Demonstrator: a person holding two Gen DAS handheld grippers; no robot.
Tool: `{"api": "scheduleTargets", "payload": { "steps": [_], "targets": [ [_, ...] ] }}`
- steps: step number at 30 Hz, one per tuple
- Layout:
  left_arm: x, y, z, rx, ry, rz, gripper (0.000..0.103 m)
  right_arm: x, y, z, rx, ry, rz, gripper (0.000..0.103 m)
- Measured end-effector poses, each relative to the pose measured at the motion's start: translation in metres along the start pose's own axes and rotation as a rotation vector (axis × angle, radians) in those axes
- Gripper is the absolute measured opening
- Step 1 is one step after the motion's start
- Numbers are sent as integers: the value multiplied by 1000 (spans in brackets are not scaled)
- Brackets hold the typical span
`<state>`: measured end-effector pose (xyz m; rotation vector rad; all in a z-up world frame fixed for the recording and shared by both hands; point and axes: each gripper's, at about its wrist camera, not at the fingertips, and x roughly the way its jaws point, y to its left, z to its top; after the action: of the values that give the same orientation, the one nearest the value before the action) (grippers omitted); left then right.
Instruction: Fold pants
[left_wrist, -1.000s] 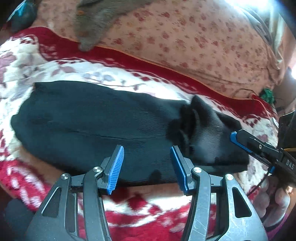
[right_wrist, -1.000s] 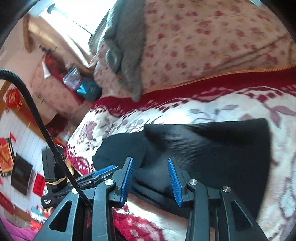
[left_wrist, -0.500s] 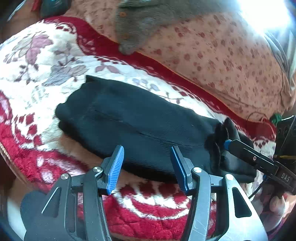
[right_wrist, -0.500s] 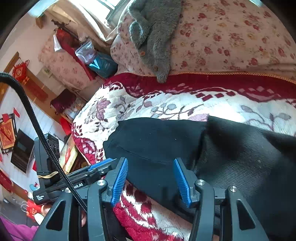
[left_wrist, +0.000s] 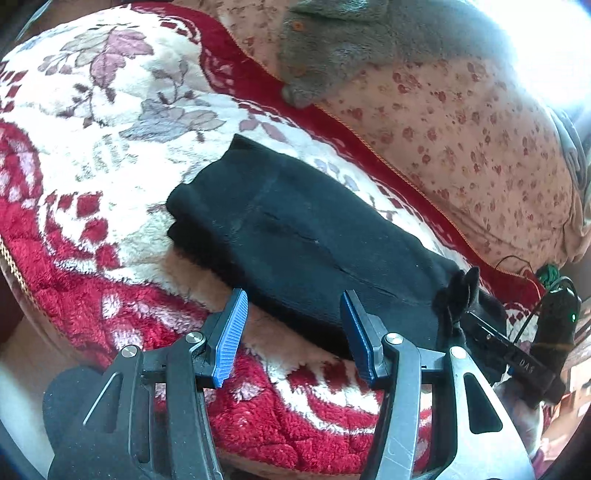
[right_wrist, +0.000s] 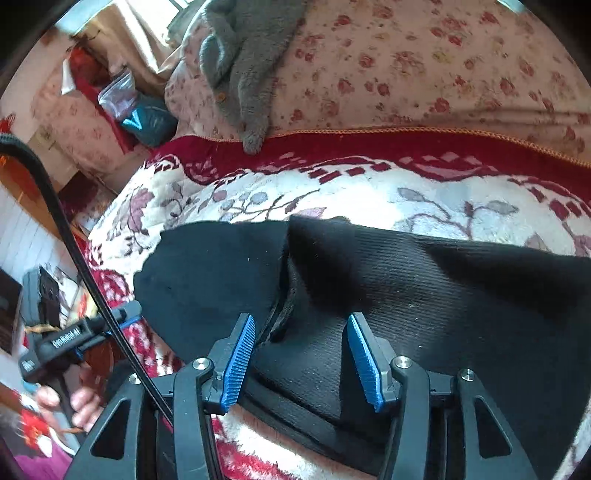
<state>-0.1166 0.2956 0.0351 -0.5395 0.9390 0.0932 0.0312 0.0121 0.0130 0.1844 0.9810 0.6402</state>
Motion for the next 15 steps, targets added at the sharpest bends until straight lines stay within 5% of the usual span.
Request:
{"api": "scheduleTargets", "payload": {
  "steps": [3, 9, 11, 15],
  "targets": [
    [-1, 2, -1, 1, 3, 2, 52, 1, 14, 1, -34, 26, 74, 54],
    [-2, 6, -2, -13, 3, -7, 52, -5, 29, 4, -122, -15, -24, 52],
    [-1, 8, -1, -19, 9, -7, 52, 3, 29, 7, -139, -2, -108, 42],
    [-1, 13, -3, -35, 12, -8, 52, 10, 22, 10, -147, -39, -131, 25]
  ]
}}
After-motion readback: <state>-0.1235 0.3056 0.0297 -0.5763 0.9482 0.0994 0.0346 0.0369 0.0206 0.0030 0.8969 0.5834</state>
